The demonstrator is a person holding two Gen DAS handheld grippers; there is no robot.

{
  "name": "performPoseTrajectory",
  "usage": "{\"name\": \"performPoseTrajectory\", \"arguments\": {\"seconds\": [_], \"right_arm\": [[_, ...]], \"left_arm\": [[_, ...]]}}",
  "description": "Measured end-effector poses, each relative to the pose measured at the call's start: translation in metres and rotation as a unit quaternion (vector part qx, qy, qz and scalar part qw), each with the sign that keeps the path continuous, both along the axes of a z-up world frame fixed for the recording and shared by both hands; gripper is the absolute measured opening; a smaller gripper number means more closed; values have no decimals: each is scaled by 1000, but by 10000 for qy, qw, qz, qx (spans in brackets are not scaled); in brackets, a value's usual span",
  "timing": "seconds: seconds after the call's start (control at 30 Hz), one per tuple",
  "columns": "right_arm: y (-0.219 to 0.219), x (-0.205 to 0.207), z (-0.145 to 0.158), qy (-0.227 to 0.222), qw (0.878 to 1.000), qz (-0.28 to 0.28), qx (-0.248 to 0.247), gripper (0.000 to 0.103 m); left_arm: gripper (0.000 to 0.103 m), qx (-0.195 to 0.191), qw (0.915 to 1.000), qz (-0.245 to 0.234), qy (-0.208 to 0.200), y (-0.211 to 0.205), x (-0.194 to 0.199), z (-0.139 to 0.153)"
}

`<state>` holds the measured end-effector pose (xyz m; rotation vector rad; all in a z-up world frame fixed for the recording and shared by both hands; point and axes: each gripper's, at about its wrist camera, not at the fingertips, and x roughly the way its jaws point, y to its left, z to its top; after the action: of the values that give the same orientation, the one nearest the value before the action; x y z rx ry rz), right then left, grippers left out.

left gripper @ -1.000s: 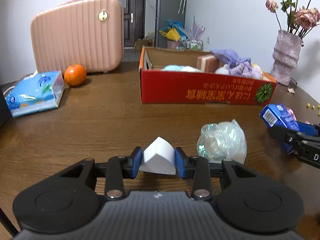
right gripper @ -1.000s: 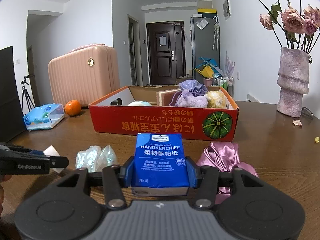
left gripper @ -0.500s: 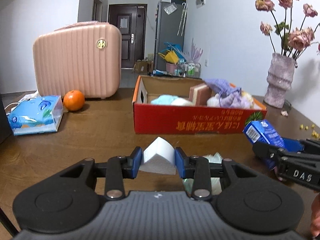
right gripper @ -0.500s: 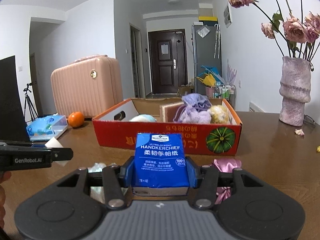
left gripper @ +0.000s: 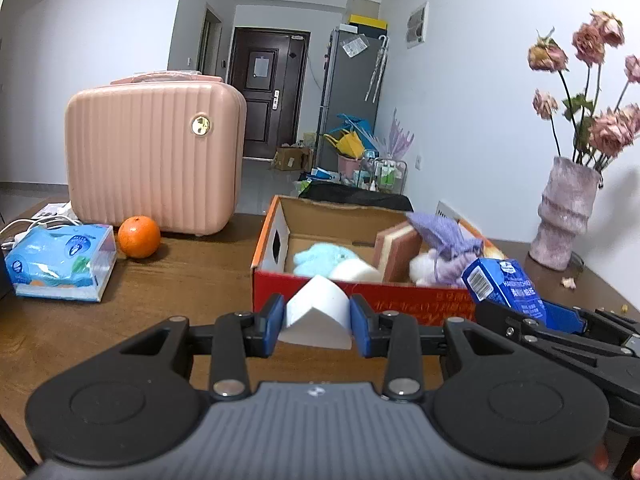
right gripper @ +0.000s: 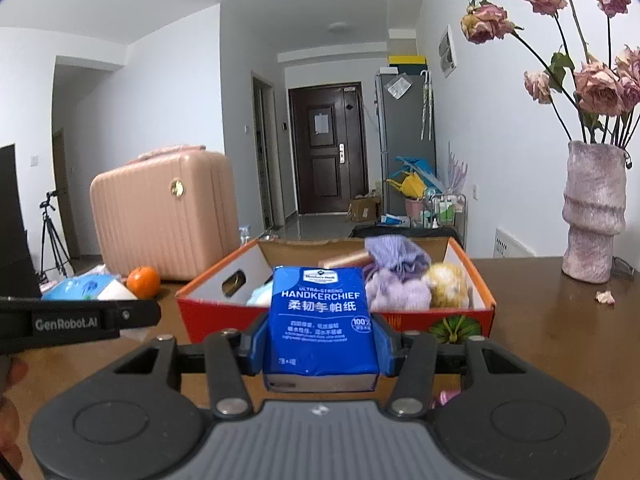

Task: Organize soft objects
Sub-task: 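Carry the sponge with the left gripper while the right gripper carries the tissue pack into the box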

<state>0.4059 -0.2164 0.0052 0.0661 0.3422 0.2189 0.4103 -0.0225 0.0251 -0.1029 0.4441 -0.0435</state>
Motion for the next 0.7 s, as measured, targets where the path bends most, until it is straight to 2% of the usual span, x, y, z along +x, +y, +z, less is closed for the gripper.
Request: {"name": "performPoseTrajectory", "arguments": {"seconds": [0.4,0.7], "right_arm": [[1,45,17,-171,9995,-244,62,50],[1,84,17,-118,9993,-336,-85,50]], "left_arm": [[37,-304,9989,192,-285,5,42,20],[37,-310,9992,109,-225,0,81,17]]}}
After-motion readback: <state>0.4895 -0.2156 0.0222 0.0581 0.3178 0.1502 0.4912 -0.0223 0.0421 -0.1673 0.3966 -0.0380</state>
